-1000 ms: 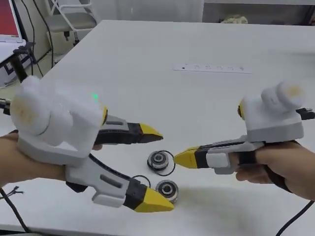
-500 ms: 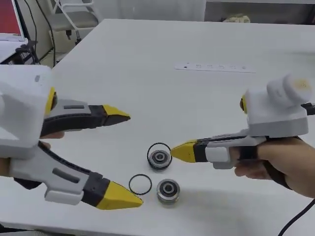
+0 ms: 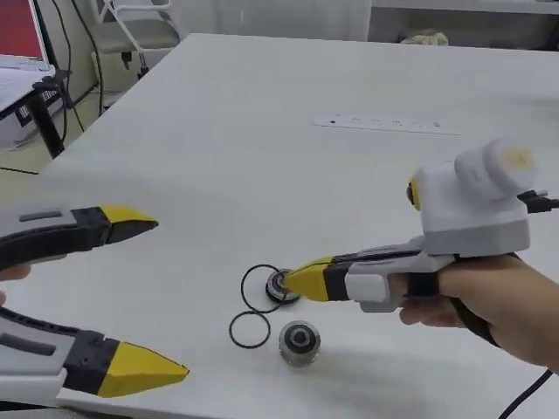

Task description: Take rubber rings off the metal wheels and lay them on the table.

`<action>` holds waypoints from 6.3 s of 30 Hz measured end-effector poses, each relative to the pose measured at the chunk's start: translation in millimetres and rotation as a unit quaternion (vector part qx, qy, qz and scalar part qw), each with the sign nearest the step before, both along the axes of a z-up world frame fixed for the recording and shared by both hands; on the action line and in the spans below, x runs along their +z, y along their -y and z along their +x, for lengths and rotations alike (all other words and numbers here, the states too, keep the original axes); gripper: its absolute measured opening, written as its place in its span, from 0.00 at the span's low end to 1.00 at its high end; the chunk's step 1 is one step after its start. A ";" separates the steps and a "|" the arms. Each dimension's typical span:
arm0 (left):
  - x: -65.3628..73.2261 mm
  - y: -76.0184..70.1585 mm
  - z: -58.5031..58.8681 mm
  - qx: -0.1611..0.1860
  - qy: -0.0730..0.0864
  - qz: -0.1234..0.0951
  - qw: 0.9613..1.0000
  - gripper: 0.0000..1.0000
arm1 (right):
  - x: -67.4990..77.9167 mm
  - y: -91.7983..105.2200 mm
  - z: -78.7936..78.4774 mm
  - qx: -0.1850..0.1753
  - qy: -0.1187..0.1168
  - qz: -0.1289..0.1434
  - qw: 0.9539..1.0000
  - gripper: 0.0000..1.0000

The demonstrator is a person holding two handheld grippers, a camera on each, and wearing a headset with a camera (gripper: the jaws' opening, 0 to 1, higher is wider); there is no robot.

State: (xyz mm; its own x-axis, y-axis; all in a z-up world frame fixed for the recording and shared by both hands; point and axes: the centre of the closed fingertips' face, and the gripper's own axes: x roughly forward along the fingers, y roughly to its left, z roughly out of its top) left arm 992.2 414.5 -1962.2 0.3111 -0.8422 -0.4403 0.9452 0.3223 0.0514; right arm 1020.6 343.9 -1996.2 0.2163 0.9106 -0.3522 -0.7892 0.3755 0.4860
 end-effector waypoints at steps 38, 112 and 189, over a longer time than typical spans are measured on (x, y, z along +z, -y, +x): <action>-12.2 -2.3 -7.4 0.031 -0.026 -0.028 0.999 0.80 | -72.0 -14.4 9.9 -0.006 0.054 -0.154 0.987 0.01; -53.5 95.9 94.8 -0.052 0.032 0.018 0.998 0.27 | -54.8 57.8 49.2 -0.072 0.116 -0.155 0.978 0.05; -98.1 114.1 81.1 -0.048 -0.007 0.049 0.998 0.08 | -82.6 50.4 46.4 -0.049 0.122 -0.215 0.968 0.00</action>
State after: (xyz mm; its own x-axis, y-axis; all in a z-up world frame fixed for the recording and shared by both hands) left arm 1073.3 300.4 -2060.3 0.2235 -0.8205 -0.5262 0.9726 0.2234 0.0647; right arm 1067.0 293.4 -2078.9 0.4191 0.6623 -0.6211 -0.8113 0.5803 0.0713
